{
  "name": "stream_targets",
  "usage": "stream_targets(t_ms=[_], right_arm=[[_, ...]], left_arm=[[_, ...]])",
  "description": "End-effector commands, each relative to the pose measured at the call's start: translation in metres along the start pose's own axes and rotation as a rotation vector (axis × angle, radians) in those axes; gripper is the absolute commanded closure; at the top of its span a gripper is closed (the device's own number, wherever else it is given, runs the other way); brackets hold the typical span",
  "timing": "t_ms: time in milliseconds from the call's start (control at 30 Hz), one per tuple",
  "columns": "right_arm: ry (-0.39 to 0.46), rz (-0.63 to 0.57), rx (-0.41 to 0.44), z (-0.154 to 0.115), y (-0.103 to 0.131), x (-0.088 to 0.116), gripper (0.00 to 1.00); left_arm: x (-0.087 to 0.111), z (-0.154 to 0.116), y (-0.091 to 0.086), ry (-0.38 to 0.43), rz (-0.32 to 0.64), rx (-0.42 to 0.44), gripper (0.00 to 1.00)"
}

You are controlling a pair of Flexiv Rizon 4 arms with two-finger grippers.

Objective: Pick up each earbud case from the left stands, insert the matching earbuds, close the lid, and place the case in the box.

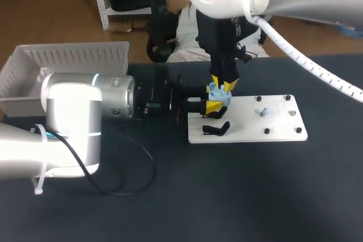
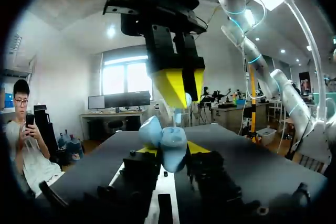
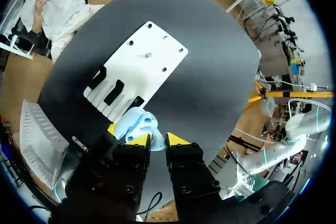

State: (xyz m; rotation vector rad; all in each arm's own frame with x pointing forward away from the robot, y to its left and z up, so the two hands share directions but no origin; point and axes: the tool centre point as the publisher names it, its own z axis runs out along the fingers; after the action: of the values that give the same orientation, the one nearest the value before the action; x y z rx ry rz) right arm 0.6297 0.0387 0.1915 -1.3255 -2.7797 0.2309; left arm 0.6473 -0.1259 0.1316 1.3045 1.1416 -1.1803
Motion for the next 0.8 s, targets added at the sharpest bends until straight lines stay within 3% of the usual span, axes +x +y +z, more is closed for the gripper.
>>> stream_targets(t_ms=[33, 800], right_arm=[[-0.003, 0.0, 0.013, -0.0014, 0.0048, 0.0009, 1.0], [-0.002, 0.004, 0.049, 0.0035, 0.0097, -0.0026, 1.0]], left_arm=[[0.0016, 0.001, 0.001, -0.005, 0.004, -0.001, 1.0], [0.0016, 0.001, 0.001, -0.005, 0.004, -0.001, 1.0]])
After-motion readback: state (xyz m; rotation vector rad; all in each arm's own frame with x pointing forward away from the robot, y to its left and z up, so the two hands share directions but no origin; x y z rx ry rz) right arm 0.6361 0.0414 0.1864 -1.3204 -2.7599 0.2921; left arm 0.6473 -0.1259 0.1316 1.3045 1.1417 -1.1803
